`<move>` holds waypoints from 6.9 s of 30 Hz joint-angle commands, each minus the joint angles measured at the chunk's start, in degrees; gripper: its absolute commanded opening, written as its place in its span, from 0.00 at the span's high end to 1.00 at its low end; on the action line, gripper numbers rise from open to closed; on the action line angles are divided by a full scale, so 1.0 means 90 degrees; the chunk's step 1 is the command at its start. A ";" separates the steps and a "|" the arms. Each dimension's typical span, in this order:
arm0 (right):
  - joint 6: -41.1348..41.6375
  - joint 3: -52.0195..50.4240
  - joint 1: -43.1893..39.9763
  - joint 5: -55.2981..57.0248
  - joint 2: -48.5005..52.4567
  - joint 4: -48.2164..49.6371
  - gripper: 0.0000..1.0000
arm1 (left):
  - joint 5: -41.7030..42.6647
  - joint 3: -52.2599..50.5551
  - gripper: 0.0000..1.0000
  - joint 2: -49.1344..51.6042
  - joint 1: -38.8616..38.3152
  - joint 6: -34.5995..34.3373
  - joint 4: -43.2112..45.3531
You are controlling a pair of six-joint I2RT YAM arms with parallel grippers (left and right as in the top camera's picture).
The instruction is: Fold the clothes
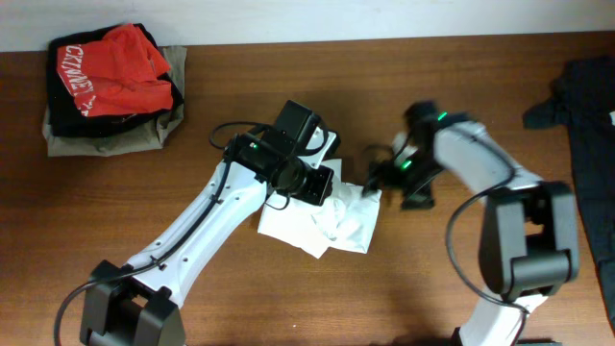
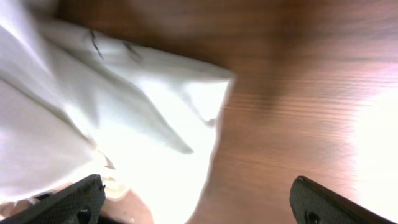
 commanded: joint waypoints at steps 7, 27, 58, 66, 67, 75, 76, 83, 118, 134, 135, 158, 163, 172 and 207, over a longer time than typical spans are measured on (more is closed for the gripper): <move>-0.1430 0.2616 -0.0872 -0.0364 -0.0194 -0.2419 0.01 | -0.0457 0.0121 0.61 -0.0121 0.0753 -0.0194 0.0311; -0.0648 0.2589 0.4393 0.3354 0.0741 -0.0719 0.01 | -0.0702 0.0100 0.01 -0.0129 0.4318 -0.0189 -0.0777; 0.1438 0.2572 0.1829 0.5185 0.0996 -0.2846 0.96 | -0.0726 0.0100 0.01 -0.0129 0.4318 -0.0185 -0.0780; 0.1948 0.1909 0.1401 0.4704 0.0840 -0.2980 0.96 | -0.0719 0.0100 0.01 -0.0129 0.4284 -0.0187 -0.0782; 0.1945 0.1914 0.1418 0.4575 0.0665 -0.2926 0.96 | -0.0721 0.0100 0.01 -0.0129 0.4243 -0.0187 -0.0780; 0.1656 0.1914 0.1428 0.3842 -0.1360 -0.3524 0.96 | -0.0724 0.0100 0.01 -0.0129 0.4131 -0.0185 -0.0765; 0.1656 0.1887 0.1428 0.3728 -0.1418 -0.3662 0.96 | -0.0724 0.0100 0.01 -0.0129 0.4131 -0.0185 -0.0765; 0.1795 -0.0559 0.1440 0.2902 -0.1433 -0.2890 0.96 | -0.0724 0.0100 0.01 -0.0129 0.4131 -0.0187 -0.0758; 0.1001 -0.0364 -0.1333 0.2276 -0.1705 -0.1001 0.01 | 0.0979 -0.1200 0.01 0.0374 0.0345 0.0117 0.0136; 0.0811 -0.0369 -0.1443 0.2278 -0.1705 -0.0950 0.01 | 0.1615 -0.1200 0.20 0.1683 -0.0425 0.0670 0.1851; 0.0811 -0.0369 -0.1443 0.2280 -0.1705 -0.0950 0.01 | 0.1613 -0.1200 0.30 0.1683 -0.0495 0.0670 0.1872; 0.0814 -0.1418 -0.1443 0.2276 -0.1605 -0.0092 0.00 | 0.1035 -0.0126 0.99 0.1124 -0.0702 0.0884 0.0559; 0.0816 -0.1892 -0.1443 0.2273 -0.1598 0.0364 0.00 | 0.0848 0.0175 1.00 0.0342 -0.0702 0.0884 -0.0141; 0.0886 -0.2038 -0.1443 0.2171 -0.1598 0.0724 0.02 | 0.0850 0.0172 0.99 -0.0165 -0.0814 0.0879 -0.1770; 0.0408 -0.1243 -0.1948 0.1542 -0.1598 0.0420 0.02 | -0.0437 0.0163 1.00 0.2169 -0.2249 0.1433 -0.0610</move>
